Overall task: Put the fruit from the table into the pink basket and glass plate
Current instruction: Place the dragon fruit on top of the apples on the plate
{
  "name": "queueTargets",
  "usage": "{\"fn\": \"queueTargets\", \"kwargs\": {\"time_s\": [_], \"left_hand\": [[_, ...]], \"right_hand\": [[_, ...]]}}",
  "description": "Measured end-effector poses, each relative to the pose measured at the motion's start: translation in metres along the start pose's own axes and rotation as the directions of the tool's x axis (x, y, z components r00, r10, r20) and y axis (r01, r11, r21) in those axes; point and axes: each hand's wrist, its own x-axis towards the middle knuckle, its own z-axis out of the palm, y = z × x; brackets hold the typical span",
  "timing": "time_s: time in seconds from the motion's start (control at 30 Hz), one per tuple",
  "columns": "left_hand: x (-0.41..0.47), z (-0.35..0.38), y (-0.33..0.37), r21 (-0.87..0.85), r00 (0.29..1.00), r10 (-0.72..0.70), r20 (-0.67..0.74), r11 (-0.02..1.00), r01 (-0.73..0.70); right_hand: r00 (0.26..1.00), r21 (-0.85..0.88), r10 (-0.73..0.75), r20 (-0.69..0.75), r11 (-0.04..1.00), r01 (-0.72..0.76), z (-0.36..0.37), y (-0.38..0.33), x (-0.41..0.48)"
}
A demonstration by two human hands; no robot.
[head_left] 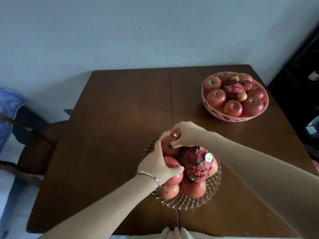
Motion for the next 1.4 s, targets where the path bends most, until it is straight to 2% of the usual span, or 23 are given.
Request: {"fn": "queueTargets", "kwargs": {"time_s": [0.1,0.2,0.3,0.4,0.47,0.5,0.53,0.57,0.6,0.63,0.67,0.73,0.93,1.13,1.4], "left_hand": [[0.005,0.005,-0.003,0.007,0.998,-0.020,0.051,1.000,0.019],[0.010,0.009,-0.008,-0.118,0.985,-0.069,0.157,0.989,0.088],[0.015,0.006,-0.013,-0.171,0.980,-0.059,0.190,0.981,0.093],[0.020,-0.002,-0.024,-0.317,0.995,-0.087,0.046,0.943,0.097],[0.028,-0.006,-0.036,-0.421,0.970,-0.234,-0.073,0.889,0.183],[0.033,-0.005,-0.041,-0.459,0.943,-0.327,-0.061,0.848,0.264],[0.038,-0.003,-0.045,-0.494,0.909,-0.417,0.016,0.787,0.370],[0.041,-0.001,-0.047,-0.547,0.868,-0.479,0.128,0.696,0.465],[0.043,0.002,-0.047,-0.596,0.827,-0.503,0.249,0.593,0.541],[0.042,0.004,-0.043,-0.642,0.790,-0.500,0.355,0.484,0.595],[0.042,0.006,-0.040,-0.673,0.764,-0.496,0.414,0.399,0.623],[0.047,0.011,-0.039,-0.686,0.753,-0.495,0.433,0.362,0.632],[0.064,0.010,-0.046,-0.691,0.725,-0.490,0.483,0.295,0.660],[0.119,-0.031,-0.047,-0.709,0.693,-0.506,0.513,0.206,0.675],[0.233,-0.105,-0.029,-0.772,0.780,-0.464,0.420,0.270,0.576]], "right_hand": [[1.000,0.005,-0.010,0.006,1.000,0.010,0.000,0.001,-0.003],[0.999,-0.025,-0.022,0.033,0.999,0.023,0.000,0.003,-0.006],[0.994,0.076,-0.031,-0.107,0.996,0.040,-0.008,0.015,-0.016],[0.950,0.261,0.125,-0.287,0.964,-0.048,-0.010,0.047,-0.029],[0.907,0.321,0.338,-0.249,0.913,-0.252,-0.002,0.073,-0.038],[0.875,0.382,0.463,-0.146,0.842,-0.381,0.006,0.084,-0.043],[0.824,0.465,0.566,0.019,0.725,-0.509,0.016,0.093,-0.046],[0.767,0.556,0.604,0.215,0.570,-0.605,0.025,0.099,-0.050],[0.727,0.638,0.574,0.377,0.409,-0.653,0.034,0.101,-0.053],[0.712,0.694,0.520,0.472,0.278,-0.664,0.042,0.103,-0.055],[0.713,0.731,0.490,0.501,0.201,-0.652,0.048,0.102,-0.056],[0.722,0.785,0.498,0.480,0.124,-0.607,0.056,0.102,-0.053],[0.718,0.771,0.539,0.440,0.182,-0.610,0.054,0.104,-0.038],[0.764,0.785,0.520,0.381,0.255,-0.565,0.007,0.085,0.018],[0.783,0.832,0.563,0.264,0.278,-0.480,-0.061,0.071,0.135]]}}
